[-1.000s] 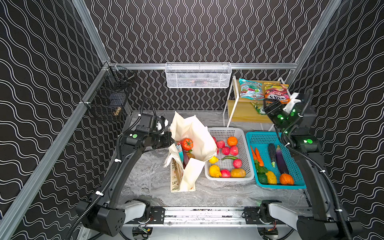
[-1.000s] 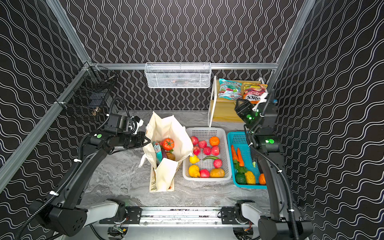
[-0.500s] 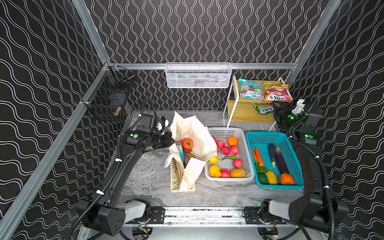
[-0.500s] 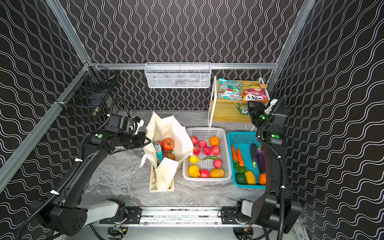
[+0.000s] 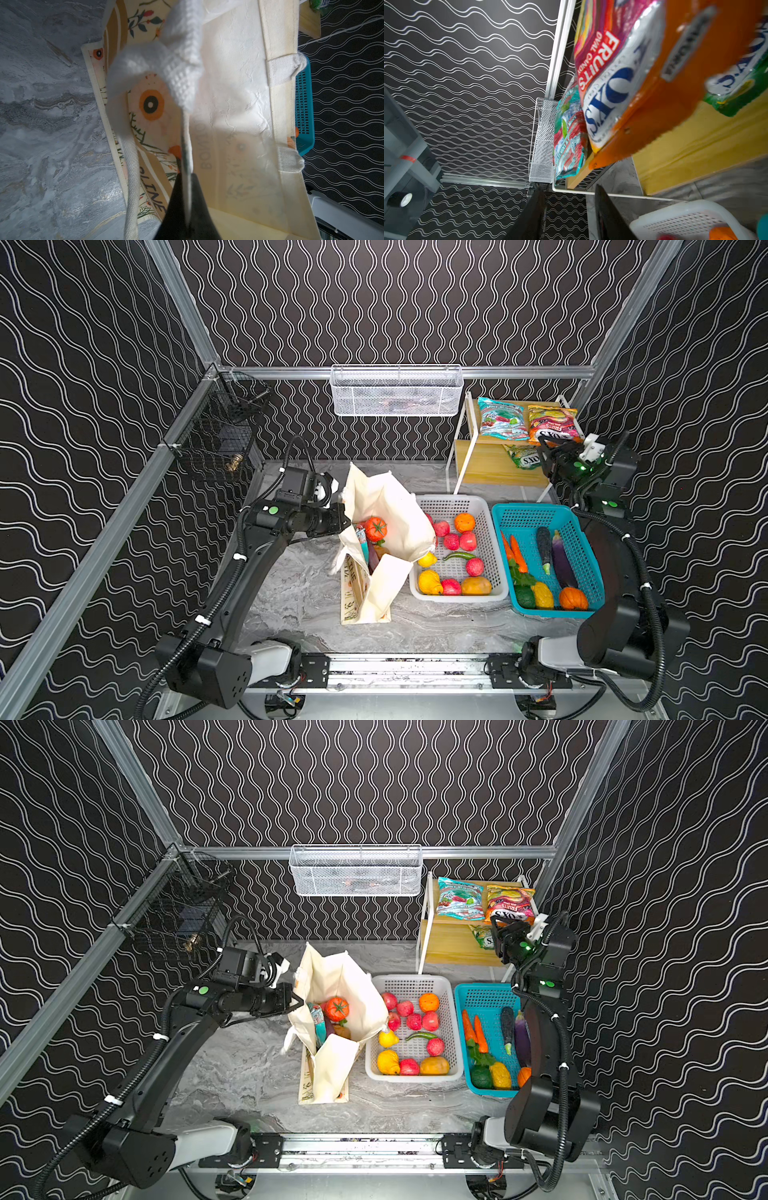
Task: Place the food into the grocery bag and tie it
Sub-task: 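Withdraw the right gripper from the tote toward the snack shelf, then grasp the orange FOXS candy bag on the shelf with the right gripper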
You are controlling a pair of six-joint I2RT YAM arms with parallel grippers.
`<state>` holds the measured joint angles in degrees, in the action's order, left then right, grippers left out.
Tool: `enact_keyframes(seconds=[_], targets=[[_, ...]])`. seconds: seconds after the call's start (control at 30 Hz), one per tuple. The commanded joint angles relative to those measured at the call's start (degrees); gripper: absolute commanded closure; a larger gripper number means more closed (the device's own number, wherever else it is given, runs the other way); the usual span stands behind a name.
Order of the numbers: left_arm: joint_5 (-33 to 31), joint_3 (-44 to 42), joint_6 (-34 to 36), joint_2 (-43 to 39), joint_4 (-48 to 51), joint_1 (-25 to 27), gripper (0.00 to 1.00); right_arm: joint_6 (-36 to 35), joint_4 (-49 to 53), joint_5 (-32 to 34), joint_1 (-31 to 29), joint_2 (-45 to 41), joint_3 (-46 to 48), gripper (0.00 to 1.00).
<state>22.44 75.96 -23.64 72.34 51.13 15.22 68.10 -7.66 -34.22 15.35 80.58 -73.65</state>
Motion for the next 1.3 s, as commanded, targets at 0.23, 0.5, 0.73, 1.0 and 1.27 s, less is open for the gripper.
enact_keyframes(seconds=[0.23, 0.5, 0.73, 1.0, 1.27], targets=[[-0.20, 0.06, 1.47, 0.17, -0.41, -0.10, 1.00, 1.70, -0.82, 1.70, -0.46, 0.60, -1.63, 0.64], [-0.37, -0.57, 1.67, -0.52, -0.13, -0.25, 1.00, 1.51, 3.00, 6.65, 0.26, -1.24, 0.08, 0.60], [0.08, -0.38, 1.75, -0.92, 0.08, -0.44, 1.00, 2.56, 4.58, 7.80, 2.63, -1.39, 0.61, 0.60], [0.42, -0.44, 1.58, -1.47, 0.21, -0.46, 1.00, 2.77, 4.43, 7.61, 4.74, 0.90, -2.62, 0.67], [0.23, -0.82, 1.49, -1.85, 0.22, -0.43, 1.00, 3.10, 4.81, 7.76, 5.65, 3.31, -4.91, 0.77]])
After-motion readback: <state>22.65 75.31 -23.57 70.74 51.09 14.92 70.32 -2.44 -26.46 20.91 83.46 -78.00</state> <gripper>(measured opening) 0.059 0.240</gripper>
